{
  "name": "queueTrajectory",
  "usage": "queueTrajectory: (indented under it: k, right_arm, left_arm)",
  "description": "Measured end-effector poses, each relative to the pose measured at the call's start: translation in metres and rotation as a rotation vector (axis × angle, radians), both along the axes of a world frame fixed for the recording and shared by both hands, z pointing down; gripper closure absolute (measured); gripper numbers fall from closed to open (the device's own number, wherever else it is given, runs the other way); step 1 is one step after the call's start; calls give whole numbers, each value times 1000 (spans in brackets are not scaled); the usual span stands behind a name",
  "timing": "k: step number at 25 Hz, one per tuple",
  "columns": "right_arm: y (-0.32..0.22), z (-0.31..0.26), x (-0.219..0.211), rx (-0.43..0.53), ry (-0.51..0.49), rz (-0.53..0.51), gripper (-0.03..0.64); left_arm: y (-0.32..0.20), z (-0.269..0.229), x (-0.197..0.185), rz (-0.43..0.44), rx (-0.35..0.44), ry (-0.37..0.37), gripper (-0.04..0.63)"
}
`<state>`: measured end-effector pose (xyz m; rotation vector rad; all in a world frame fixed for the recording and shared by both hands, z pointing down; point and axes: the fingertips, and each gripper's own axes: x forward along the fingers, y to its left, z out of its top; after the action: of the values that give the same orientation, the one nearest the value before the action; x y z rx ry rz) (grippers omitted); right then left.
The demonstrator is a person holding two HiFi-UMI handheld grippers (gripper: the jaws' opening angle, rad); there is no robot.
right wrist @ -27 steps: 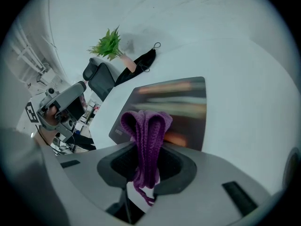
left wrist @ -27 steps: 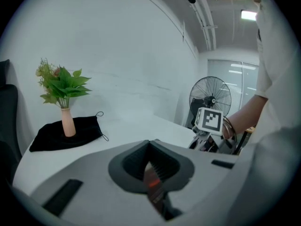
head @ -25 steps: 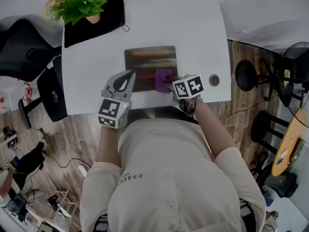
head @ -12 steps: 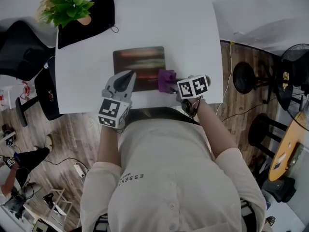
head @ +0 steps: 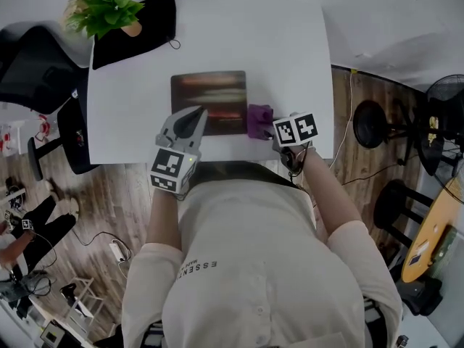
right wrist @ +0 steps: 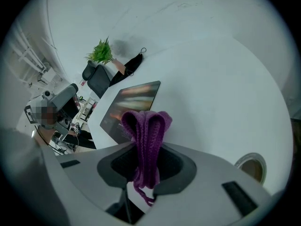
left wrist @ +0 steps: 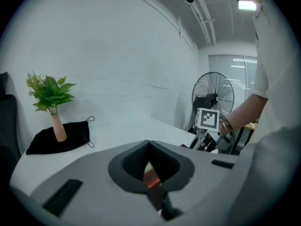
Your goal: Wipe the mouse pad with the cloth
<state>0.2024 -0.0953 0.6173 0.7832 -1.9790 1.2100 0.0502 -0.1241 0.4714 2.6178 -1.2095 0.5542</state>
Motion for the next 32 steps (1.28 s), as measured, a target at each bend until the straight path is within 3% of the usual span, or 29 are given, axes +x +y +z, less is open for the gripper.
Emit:
queueTrajectory:
  k: [3, 7, 17, 21, 32]
  right_arm:
    - [-8, -9, -1, 57, -2, -4, 511]
    - [-31, -39, 0, 179, -57, 84, 514]
    - [-82, -144, -47, 579, -115, 113, 515]
    - [-91, -185, -70, 738, -115, 119, 515]
    - [-94, -255, -110, 1044, -59, 136, 520]
  left_arm:
    - [-4, -5, -4, -6, 17, -22, 594]
    - [-9, -19, -9, 12, 55, -41, 594]
    - [-35, -78, -49, 10, 161, -33, 594]
    - [-43, -105, -73, -31, 197, 22, 594]
    - [-46, -133, -118, -38, 252, 20, 594]
